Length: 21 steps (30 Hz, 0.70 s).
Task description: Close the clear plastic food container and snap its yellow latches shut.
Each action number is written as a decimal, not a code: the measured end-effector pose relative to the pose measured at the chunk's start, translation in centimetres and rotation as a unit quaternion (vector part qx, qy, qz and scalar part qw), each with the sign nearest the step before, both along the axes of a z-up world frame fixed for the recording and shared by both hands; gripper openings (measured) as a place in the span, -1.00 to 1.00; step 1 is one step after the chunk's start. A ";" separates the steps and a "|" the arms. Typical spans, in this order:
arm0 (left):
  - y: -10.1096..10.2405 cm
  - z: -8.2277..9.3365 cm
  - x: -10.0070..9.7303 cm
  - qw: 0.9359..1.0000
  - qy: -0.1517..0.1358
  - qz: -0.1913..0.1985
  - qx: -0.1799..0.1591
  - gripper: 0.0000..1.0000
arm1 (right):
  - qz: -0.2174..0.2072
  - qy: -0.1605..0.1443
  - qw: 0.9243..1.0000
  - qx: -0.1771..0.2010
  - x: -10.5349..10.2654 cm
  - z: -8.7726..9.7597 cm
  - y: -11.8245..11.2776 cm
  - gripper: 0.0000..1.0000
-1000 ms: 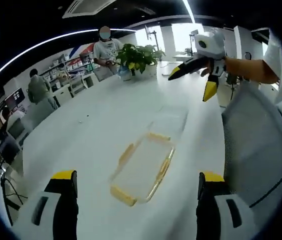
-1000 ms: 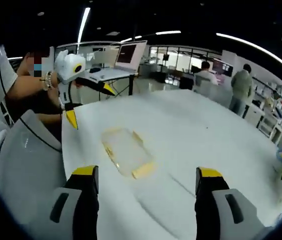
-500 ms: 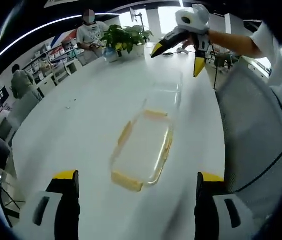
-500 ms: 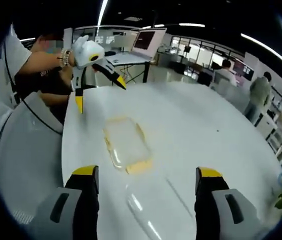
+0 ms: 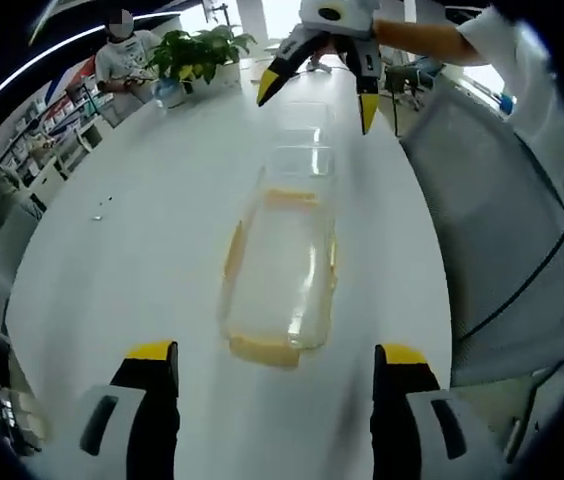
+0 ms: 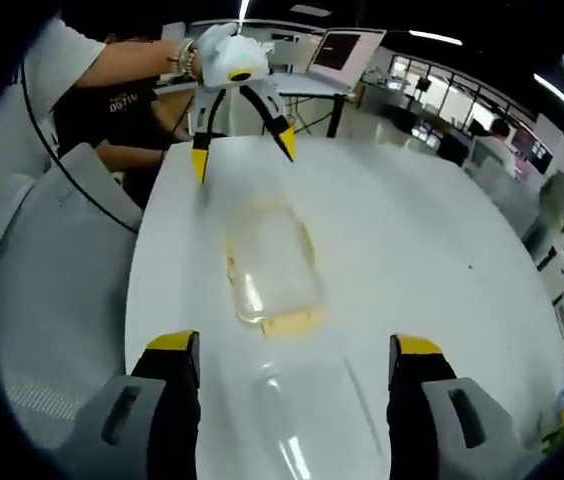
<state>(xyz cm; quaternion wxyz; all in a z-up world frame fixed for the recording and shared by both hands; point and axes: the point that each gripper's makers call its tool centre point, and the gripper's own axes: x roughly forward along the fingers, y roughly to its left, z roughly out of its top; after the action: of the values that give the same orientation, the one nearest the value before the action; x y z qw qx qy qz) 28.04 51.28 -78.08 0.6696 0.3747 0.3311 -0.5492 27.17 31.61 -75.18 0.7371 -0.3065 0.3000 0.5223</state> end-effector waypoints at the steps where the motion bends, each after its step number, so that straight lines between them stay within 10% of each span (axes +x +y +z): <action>1: 0.0 -0.3 0.2 1.000 0.003 -0.006 0.002 0.43 | 0.003 0.001 1.000 -0.003 0.1 -0.1 0.0 0.46; 21: -0.5 -4.1 1.7 0.997 0.051 -0.049 0.032 0.11 | 0.069 0.052 0.996 -0.036 1.5 -4.4 3.4 0.31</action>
<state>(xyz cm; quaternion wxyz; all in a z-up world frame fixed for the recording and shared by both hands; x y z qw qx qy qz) 29.71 50.76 -82.14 0.6117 0.3831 0.3642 -0.5885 28.67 35.00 -79.59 0.6712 -0.3253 0.3344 0.5761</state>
